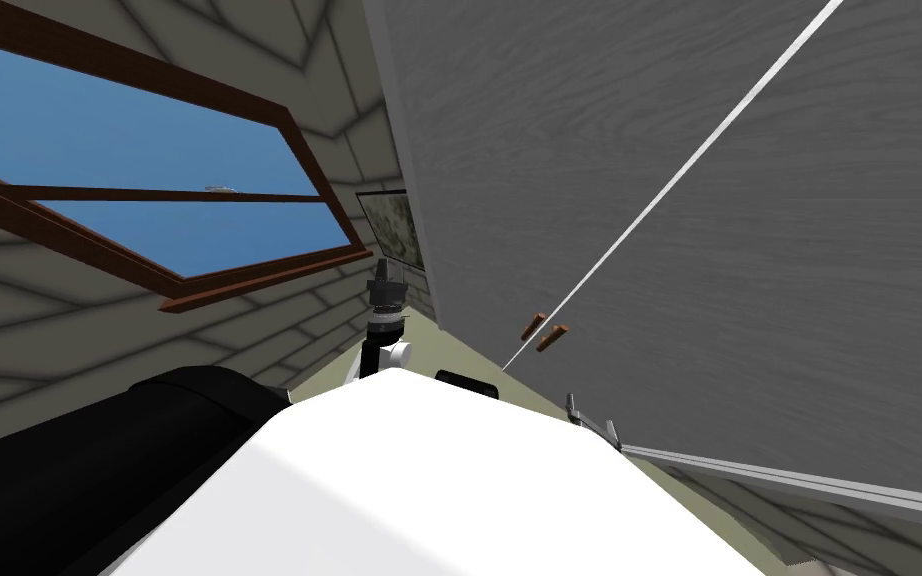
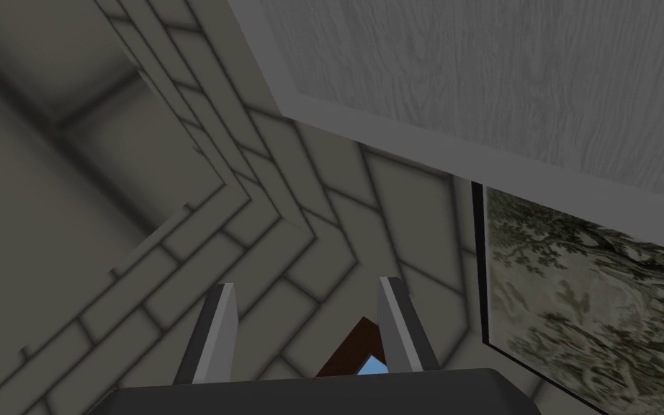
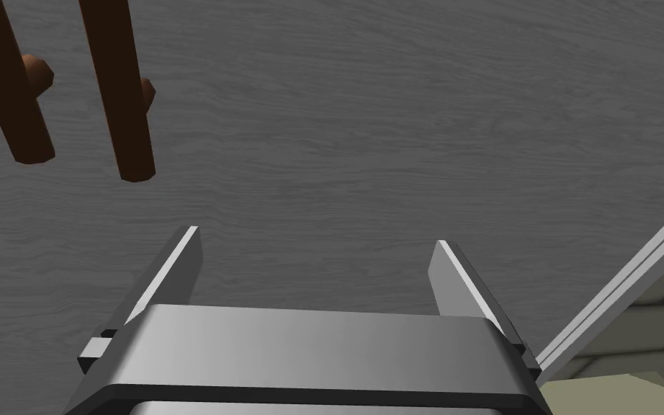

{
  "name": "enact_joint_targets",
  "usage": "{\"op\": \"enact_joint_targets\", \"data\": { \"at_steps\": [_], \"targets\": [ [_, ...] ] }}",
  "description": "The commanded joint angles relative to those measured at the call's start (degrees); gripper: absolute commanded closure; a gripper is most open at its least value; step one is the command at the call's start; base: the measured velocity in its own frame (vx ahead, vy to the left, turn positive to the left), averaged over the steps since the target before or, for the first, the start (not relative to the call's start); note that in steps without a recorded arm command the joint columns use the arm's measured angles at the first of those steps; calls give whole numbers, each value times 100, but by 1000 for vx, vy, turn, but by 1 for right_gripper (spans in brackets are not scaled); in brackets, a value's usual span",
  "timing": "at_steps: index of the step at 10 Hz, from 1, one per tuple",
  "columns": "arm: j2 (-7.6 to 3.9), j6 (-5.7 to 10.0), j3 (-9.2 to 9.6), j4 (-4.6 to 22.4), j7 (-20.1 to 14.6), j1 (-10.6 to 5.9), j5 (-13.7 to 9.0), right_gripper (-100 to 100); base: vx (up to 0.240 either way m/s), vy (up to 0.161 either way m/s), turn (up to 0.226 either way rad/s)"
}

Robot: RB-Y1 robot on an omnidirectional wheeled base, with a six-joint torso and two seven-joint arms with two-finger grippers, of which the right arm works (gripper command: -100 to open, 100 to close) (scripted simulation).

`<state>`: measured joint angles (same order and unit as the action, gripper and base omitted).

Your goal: Pull the door open

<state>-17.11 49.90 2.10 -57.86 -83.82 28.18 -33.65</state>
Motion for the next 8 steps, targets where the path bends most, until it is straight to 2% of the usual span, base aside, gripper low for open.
{"op": "enact_joint_targets", "data": {
  "at_steps": [1, 2, 3, 4, 7, 8],
  "targets": [
    [-17, 41, 13, -9, -28, 71, 6, -100, -162, 55, -16],
    [-23, 92, 63, -49, -65, 91, 32, -100, -172, 69, 27],
    [-14, 190, 202, -189, -138, 10, 106, -100, -94, 104, 154],
    [-7, 223, 255, -250, -163, -45, 135, -100, 34, 115, 175],
    [4, 279, 351, -392, -205, -217, 191, -100, 154, 30, 96],
    [-25, 313, 340, -285, -250, -208, 183, -100, 88, 1, 18]
  ]
}}
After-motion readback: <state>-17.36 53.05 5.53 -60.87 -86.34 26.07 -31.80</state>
